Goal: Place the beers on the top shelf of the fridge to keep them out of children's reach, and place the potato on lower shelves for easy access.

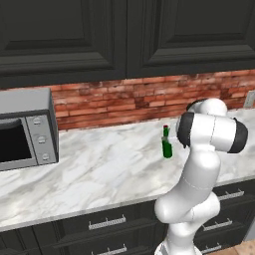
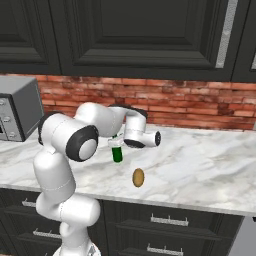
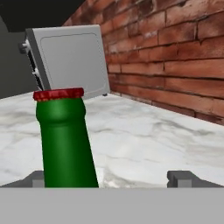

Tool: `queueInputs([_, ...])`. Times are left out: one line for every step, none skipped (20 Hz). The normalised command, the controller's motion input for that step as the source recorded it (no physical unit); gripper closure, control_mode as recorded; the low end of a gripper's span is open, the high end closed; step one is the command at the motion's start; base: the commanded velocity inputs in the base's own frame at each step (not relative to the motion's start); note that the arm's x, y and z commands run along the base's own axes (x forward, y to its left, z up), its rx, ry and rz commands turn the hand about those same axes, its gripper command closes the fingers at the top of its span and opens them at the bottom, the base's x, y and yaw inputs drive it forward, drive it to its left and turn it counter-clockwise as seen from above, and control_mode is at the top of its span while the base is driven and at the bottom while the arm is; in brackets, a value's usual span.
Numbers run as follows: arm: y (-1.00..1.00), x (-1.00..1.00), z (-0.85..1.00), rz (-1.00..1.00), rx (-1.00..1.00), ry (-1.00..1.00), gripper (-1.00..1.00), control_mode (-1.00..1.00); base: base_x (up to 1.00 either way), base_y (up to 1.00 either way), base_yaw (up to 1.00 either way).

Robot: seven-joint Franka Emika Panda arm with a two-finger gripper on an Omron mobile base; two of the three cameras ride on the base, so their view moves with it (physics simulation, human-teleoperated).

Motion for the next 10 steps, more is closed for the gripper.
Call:
queueInputs([0.0,0.0,0.0,0.0,0.0,0.0,1.0,-1.0,0.0,0.0,0.0])
queueInputs([0.0,0.0,0.0,0.0,0.0,0.0,1.0,-1.0,0.0,0.0,0.0])
queueInputs([0.0,0.01,0.0,0.0,0.0,0.0,1.0,-1.0,0.0,0.0,0.0])
queueInputs([0.0,0.0,0.0,0.0,0.0,0.0,1.0,-1.0,0.0,0.0,0.0])
queueInputs([0.0,0.0,0.0,0.0,0.0,0.0,1.0,-1.0,0.0,0.0,0.0])
queueInputs([0.0,0.0,0.0,0.0,0.0,0.0,1.0,-1.0,0.0,0.0,0.0])
queueInputs([0.0,0.0,0.0,0.0,0.0,0.0,1.0,-1.0,0.0,0.0,0.0])
queueInputs([0.0,0.0,0.0,0.0,0.0,0.0,1.0,-1.0,0.0,0.0,0.0])
queueInputs([0.0,0.0,0.0,0.0,0.0,0.0,1.0,-1.0,0.0,0.0,0.0])
queueInputs([0.0,-0.14,0.0,0.0,0.0,0.0,1.0,-1.0,0.0,0.0,0.0])
